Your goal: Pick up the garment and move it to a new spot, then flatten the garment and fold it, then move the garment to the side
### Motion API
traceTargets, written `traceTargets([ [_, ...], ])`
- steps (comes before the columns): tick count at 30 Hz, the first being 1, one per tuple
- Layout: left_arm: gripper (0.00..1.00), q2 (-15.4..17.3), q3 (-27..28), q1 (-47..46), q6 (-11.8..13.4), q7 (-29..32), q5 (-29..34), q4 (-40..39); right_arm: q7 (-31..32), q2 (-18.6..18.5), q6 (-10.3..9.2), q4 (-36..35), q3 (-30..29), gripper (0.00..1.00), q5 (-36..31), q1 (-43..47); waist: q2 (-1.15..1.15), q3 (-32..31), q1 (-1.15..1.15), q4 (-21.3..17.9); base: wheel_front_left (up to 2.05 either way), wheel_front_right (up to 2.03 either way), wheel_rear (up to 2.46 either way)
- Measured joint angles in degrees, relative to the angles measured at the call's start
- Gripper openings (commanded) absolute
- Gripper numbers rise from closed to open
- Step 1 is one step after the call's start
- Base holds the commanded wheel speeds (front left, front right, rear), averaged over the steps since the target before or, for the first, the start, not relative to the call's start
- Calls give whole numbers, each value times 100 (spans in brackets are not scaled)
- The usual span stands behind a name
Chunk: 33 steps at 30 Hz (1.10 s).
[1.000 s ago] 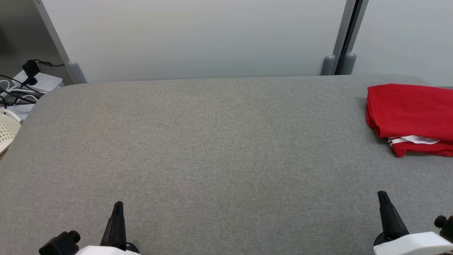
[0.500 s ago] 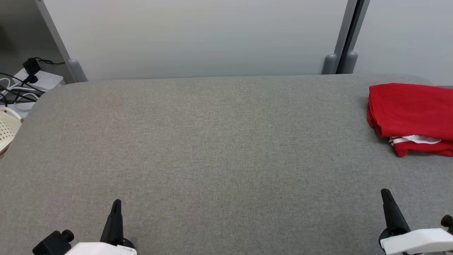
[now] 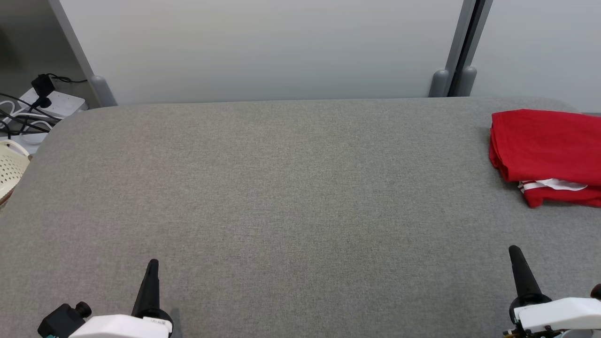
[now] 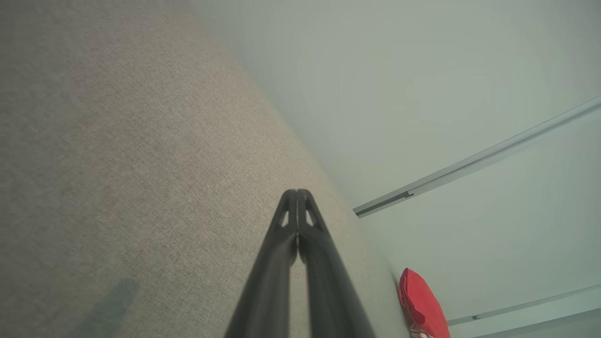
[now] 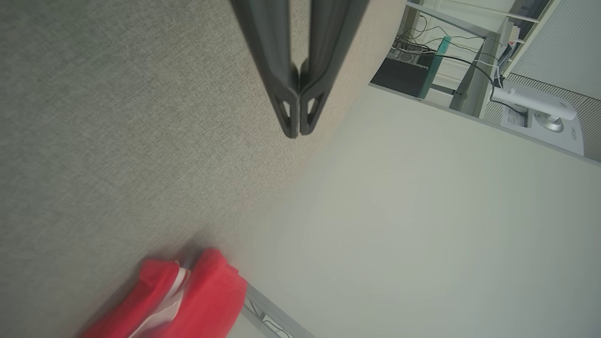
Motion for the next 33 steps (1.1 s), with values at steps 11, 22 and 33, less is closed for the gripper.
traceTargets([
  [11,0,1,81,-101,-105,201,-695,70,192,37,-1,38,-131,0,641,-36,0,22,0,15,0,0,0],
  [22,0,3,168,-212,-205,397,-1388,149,389,75,-1,62,-235,0,1290,-117,0,43,0,29,0,0,0],
  [33,0,2,254,-350,-309,571,-2083,218,568,113,-1,76,-369,0,1924,-183,0,65,0,44,0,0,0],
])
